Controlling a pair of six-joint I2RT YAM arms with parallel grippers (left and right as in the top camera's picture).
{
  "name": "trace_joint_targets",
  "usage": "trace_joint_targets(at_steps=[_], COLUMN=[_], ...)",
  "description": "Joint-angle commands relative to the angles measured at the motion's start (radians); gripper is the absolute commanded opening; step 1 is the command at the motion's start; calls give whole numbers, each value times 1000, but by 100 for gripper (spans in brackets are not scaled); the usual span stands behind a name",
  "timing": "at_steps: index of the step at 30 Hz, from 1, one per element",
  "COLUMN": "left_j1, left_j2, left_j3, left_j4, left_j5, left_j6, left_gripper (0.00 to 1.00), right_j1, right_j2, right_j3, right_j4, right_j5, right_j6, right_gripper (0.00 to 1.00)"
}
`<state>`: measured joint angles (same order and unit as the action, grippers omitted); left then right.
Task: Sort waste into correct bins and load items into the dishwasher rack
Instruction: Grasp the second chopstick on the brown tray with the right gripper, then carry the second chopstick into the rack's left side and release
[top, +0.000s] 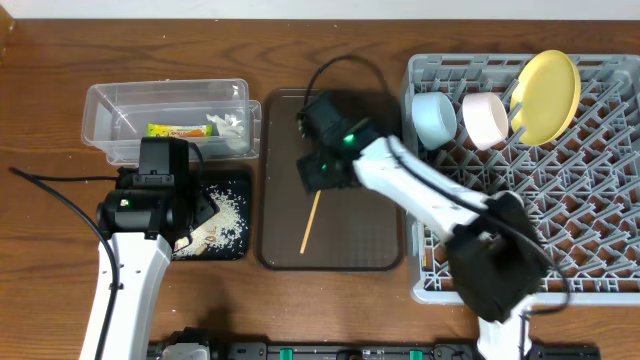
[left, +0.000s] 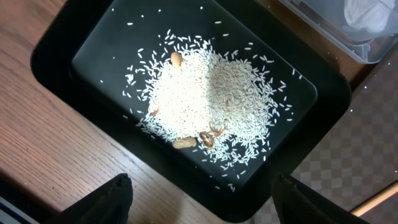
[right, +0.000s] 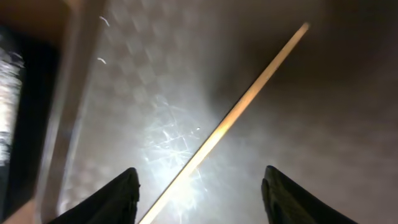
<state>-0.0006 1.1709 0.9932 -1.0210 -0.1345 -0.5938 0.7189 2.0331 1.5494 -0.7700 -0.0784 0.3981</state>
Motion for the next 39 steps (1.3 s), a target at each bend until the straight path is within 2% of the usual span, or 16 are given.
trace_joint_targets(at_steps=[1,10,13,16,20,25,30,34,39], left_j1=[5,5,5,5,5,5,5,5,5], left_j2=[-9,-9,-9,-9,-9,-9,-9,-9,-9], left_j3=[-7,-7,-7,-7,-7,-7,-7,-7,-7], left_j4=[-2,-1,1,2,2,2,2,6,6], left_j5=[-8,-8,-8,-8,-8,-8,-8,-8,-8], left_j6=[17,17,17,17,17,17,17,17,17], left_gripper=[75,74,74,74,74,74,74,74,74], right_j1=[35,55,47,33,2,-63,-149,-244,-352], right_j2=[63,113,113,108,76,-58,-222,-312,-340], right_j3=[-9,-9,-9,-8,-2,10,10,10,5], right_j4=[0,-50,-87,-114,-141,-179,-307,-427,-518], right_j5=[53,101,100,96,83,14,20,86,97], right_j6=[80,122,129,129,120,-14,-113,-123,-123], right_gripper=[56,29,13,1,1,1,1,1,1])
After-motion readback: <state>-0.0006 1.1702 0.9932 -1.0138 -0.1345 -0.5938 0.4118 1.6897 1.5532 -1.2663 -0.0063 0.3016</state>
